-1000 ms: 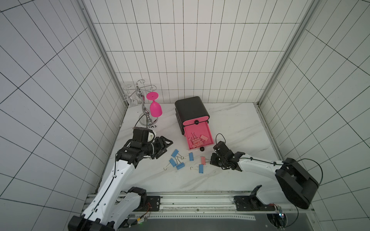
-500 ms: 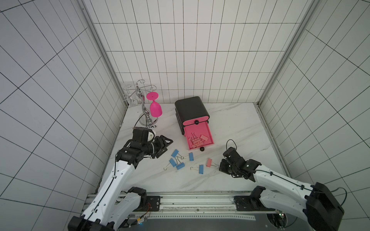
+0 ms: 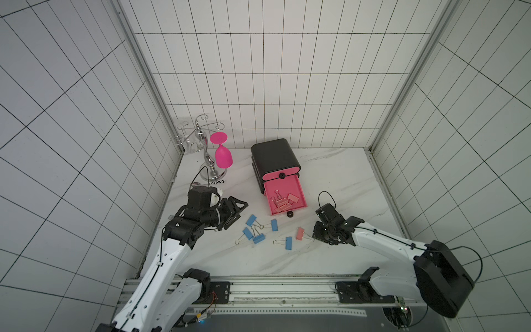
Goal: Put the binder clips in the drawer according to color
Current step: Move the binder clip to the center of the board.
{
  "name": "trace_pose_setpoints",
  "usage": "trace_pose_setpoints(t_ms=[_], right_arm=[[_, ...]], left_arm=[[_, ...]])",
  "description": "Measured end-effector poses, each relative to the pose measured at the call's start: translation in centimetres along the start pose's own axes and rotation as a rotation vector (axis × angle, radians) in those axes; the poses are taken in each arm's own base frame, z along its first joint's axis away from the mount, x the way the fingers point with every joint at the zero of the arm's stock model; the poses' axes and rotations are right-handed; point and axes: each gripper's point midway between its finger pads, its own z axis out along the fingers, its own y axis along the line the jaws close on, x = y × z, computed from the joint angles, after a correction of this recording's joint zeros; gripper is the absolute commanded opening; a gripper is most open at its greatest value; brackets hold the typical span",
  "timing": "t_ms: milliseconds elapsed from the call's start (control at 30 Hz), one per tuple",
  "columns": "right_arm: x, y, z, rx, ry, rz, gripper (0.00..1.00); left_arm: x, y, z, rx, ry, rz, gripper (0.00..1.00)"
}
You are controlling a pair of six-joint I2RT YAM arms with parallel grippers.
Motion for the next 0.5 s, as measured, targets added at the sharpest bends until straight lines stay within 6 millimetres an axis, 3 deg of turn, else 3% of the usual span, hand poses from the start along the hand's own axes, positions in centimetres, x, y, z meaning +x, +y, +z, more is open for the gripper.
trace_pose_setpoints(t_ms=[267, 500], right_arm=[[-1.4, 1.3, 0.6, -0.037, 0.000, -0.008, 0.00], [-1.2, 1.8, 1.7, -0.057, 0.032, -0.006, 0.00]], left_arm=[[0.2, 0.3, -0.1, -0.006, 0.002, -0.004, 0.68], [0.3, 0.5, 0.0, -0.015, 0.007, -0.010, 0.68]])
